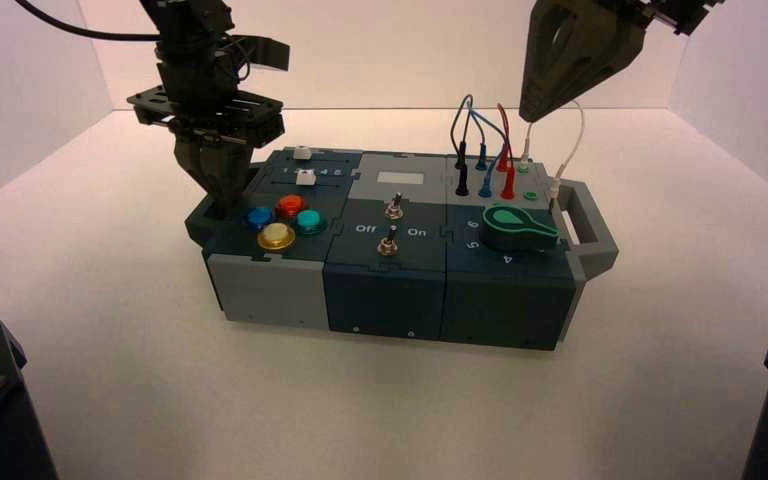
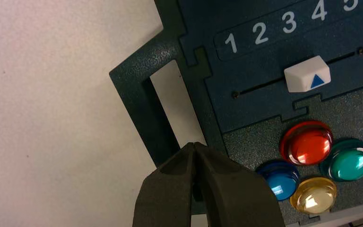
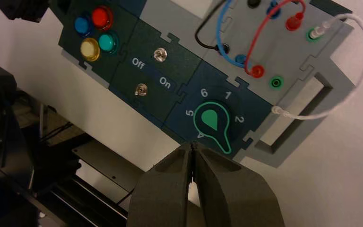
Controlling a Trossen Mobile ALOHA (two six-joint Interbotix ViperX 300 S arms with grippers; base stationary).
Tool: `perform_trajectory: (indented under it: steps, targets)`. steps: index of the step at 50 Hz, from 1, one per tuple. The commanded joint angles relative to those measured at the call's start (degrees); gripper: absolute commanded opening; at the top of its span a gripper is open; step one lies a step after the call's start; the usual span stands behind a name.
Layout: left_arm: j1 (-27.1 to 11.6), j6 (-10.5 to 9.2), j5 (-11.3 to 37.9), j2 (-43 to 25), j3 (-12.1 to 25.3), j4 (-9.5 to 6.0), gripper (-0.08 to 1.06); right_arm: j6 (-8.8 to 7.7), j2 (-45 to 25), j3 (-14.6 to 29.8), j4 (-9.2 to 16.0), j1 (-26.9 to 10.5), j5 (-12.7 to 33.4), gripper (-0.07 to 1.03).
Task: Flip the top switch off with the right gripper.
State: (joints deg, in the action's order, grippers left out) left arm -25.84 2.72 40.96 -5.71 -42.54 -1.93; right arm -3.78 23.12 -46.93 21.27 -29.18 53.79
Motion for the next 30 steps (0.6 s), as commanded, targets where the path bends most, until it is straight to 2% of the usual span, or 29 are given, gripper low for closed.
perform_trajectory:
  steps: [1,17,30]
  targets:
    - [0.00,0.18,-0.97,0.26,1.58,0.18,-0.03,-0.09,-0.53,1.67,0.35,-1.23,-0.88,-0.02]
    - [0.09,0.18,-1.49,-1.85,1.76,0.26,-0.03,1.32,-5.10,1.93,0.53,-5.10,-3.34,-0.02]
    - [0.09,0.00,-2.29,-2.99,1.76,-0.09,-0.03,1.49,-8.88,2.11,1.76,-6.24,-6.33,-0.02]
